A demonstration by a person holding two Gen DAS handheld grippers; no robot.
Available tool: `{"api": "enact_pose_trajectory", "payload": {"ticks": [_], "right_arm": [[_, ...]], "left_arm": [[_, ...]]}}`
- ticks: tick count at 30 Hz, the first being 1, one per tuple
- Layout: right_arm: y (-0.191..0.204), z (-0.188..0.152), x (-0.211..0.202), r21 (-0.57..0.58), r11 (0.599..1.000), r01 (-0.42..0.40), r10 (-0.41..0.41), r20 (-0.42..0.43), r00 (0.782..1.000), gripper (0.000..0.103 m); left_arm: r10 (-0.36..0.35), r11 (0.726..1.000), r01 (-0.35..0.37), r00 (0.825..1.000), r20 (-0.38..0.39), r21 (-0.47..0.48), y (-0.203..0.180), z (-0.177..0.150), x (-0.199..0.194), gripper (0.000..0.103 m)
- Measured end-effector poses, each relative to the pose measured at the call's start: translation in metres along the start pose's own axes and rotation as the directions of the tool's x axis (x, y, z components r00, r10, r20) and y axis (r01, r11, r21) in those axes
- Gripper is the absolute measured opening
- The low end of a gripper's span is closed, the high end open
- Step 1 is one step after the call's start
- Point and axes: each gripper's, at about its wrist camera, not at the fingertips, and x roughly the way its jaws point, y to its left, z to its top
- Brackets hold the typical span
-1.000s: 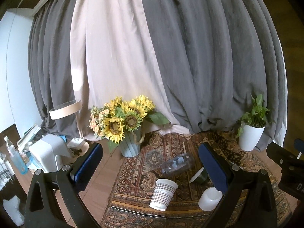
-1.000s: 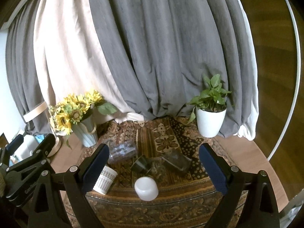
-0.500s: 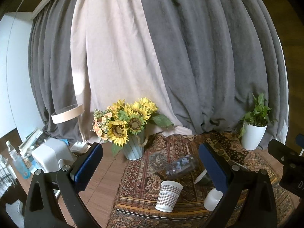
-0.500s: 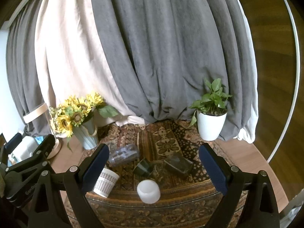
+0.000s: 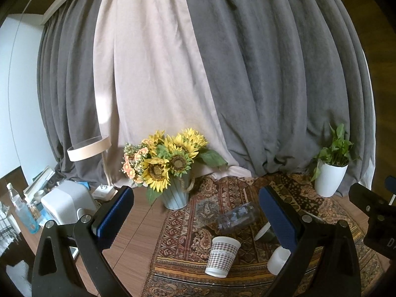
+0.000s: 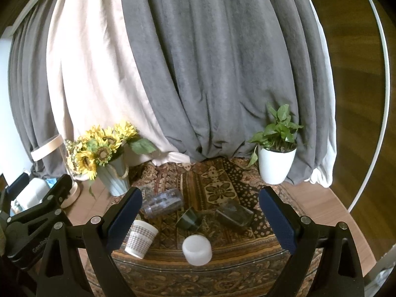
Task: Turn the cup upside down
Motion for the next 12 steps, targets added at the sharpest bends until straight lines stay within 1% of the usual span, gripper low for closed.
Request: {"api": "enact_pose_trajectory", "payload": {"ticks": [12], "right_arm": [[0.0036,0.0004,-0.0017,0.000,1.000,0.006,-0.006,-0.001,1.000,0.096]], "left_arm": [[-0.015,1.000,0.015,1.000,-0.002,-0.006,0.0035,-0.0001,0.0023,0.103]]}}
